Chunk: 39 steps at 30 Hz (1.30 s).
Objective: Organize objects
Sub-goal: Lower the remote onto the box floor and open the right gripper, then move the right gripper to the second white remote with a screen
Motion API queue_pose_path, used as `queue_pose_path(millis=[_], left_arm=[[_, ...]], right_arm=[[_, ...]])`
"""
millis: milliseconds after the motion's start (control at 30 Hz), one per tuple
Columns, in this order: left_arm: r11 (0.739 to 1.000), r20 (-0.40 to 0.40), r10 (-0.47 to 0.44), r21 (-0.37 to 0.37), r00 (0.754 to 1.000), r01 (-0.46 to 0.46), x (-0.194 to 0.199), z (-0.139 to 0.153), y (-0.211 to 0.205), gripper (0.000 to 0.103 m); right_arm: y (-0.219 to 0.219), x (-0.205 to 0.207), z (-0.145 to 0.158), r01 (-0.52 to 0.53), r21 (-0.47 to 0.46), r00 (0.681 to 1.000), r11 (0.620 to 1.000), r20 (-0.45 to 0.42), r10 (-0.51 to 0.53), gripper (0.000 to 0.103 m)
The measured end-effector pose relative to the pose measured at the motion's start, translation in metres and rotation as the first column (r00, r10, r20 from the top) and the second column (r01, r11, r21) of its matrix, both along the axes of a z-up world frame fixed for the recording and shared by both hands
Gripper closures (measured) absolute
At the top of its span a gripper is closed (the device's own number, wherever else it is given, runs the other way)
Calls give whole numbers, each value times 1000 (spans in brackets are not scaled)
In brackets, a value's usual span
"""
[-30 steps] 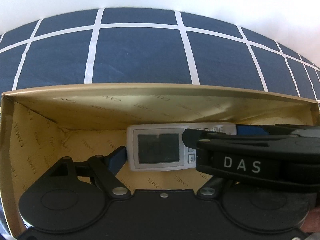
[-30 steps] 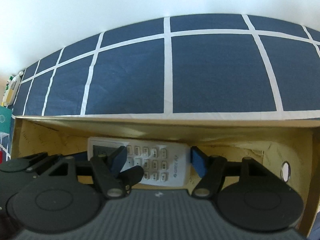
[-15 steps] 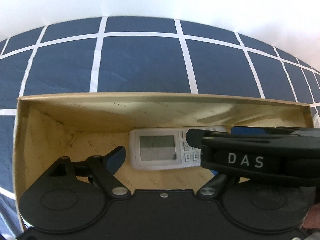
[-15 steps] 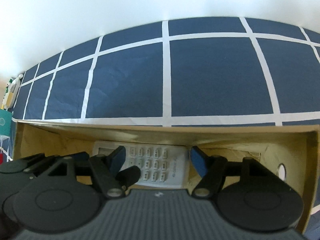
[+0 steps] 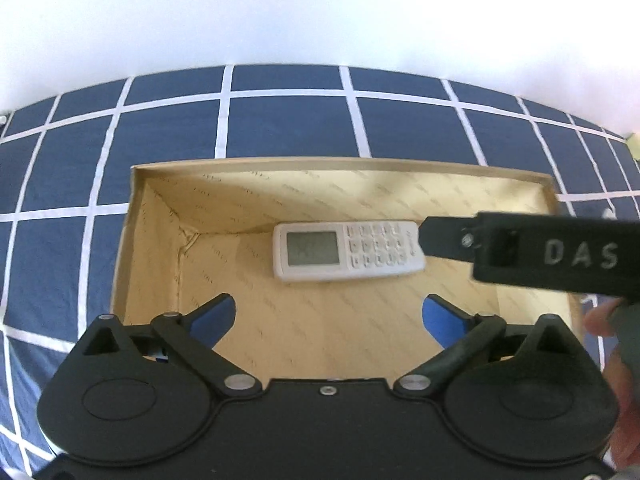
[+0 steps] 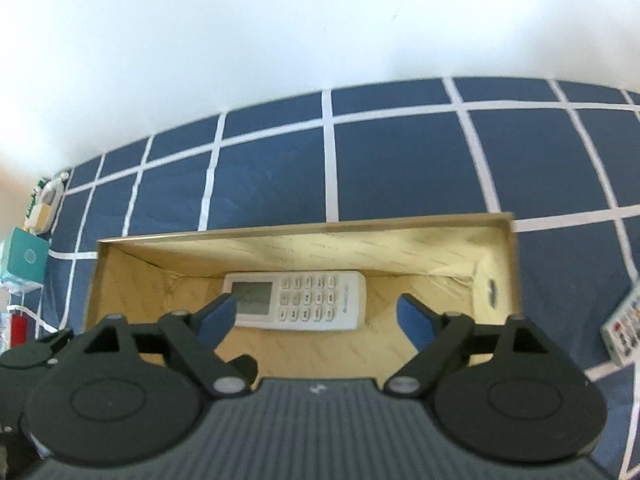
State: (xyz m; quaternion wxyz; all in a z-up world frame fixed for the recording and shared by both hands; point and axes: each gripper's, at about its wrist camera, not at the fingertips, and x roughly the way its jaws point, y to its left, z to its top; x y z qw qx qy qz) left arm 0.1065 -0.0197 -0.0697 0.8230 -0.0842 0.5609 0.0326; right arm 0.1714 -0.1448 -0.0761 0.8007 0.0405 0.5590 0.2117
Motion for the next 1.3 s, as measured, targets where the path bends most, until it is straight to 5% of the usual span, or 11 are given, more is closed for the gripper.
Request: queue_pose_path(millis=[167,500,1300], left_arm=[[1000,23,-22,12,999,21,-26,22,-12,0],[994,58,-105,29,993,103,-81,51,-49,0],[955,77,-297,30,952,296,-149,64,-162,0]], right_arm=[[-20,-27,29,37,12,998,999,41,-37,0],[-72,-93,61,131,16,988,991,76,-132,0],[-207,-196,70,344,-23,937,939,68,-342,0]])
